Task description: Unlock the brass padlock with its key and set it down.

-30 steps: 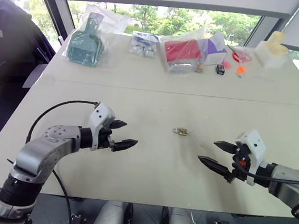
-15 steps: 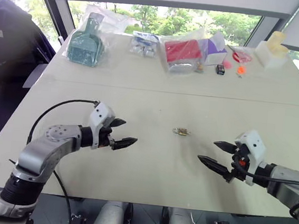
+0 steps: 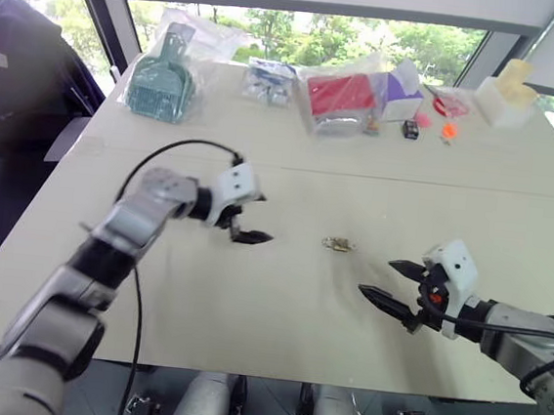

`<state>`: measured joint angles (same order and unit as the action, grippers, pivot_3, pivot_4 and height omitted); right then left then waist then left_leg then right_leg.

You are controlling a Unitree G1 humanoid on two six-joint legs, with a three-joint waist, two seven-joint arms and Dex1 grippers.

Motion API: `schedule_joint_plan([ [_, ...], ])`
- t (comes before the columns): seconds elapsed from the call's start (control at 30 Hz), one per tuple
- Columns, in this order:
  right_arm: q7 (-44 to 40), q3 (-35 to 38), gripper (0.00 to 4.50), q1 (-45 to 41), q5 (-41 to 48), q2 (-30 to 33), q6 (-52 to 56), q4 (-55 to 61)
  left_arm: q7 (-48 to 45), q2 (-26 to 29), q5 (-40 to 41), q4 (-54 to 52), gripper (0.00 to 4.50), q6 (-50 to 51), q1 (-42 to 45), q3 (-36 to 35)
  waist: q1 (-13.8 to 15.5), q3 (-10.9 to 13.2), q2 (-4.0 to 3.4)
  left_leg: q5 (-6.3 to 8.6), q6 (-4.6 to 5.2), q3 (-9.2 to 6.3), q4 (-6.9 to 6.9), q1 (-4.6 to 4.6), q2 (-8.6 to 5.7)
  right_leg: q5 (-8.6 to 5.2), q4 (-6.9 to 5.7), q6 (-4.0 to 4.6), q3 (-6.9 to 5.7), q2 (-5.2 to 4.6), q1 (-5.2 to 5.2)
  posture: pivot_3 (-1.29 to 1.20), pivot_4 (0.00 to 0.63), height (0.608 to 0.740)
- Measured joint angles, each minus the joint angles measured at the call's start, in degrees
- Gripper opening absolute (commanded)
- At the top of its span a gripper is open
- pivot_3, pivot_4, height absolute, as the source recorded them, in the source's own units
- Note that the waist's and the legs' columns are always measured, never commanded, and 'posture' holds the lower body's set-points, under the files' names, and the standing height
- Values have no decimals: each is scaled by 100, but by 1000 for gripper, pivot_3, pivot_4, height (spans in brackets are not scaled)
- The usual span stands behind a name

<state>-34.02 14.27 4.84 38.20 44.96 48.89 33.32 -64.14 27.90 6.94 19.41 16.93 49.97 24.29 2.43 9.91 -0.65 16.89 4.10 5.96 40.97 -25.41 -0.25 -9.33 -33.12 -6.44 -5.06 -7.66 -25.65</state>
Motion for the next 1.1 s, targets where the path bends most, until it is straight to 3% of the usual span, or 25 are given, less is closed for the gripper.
schedule_joint_plan([
  [0.2,476,117,4399,203,-414,-224,-120,-13,-584,-1420,-642,2333,4500,-1090,1642,418,-5,4,7,6,12,1,2,-6,0,-1,2,-2,0,0,-2,0,150,735],
  [0.4,878,285,4399,565,-495,-598,-94,168,-674,-2491,-1127,4126,4500,-1552,2355,435,-24,4,8,8,17,0,2,-5,3,-2,0,-4,0,1,-5,0,150,735],
  [0.6,1178,418,4399,739,-547,-957,-108,329,-494,-2877,-1538,5021,4500,-1884,2508,407,-15,5,10,8,18,-2,4,-6,4,-1,-3,-5,0,0,-6,0,150,735],
  [0.9,1344,454,4399,751,-546,-1174,-158,515,-302,-2983,-1935,5295,4500,-1909,2528,279,-11,5,10,10,20,-3,6,-4,3,-1,-2,-5,0,-1,-3,0,150,735],
  [1.0,1370,454,4500,623,-546,-1206,-173,510,-360,-3050,-2000,5309,3664,-1873,2517,192,-6,4,9,10,20,-3,6,-5,3,-1,-2,-5,0,-1,-3,0,150,735],
  [1.1,1394,447,4500,614,-546,-1237,-176,510,-398,-3094,-2033,5307,2324,-1869,2487,168,4,3,10,11,22,-5,10,-2,3,-1,0,-5,-1,-2,5,0,150,735],
])
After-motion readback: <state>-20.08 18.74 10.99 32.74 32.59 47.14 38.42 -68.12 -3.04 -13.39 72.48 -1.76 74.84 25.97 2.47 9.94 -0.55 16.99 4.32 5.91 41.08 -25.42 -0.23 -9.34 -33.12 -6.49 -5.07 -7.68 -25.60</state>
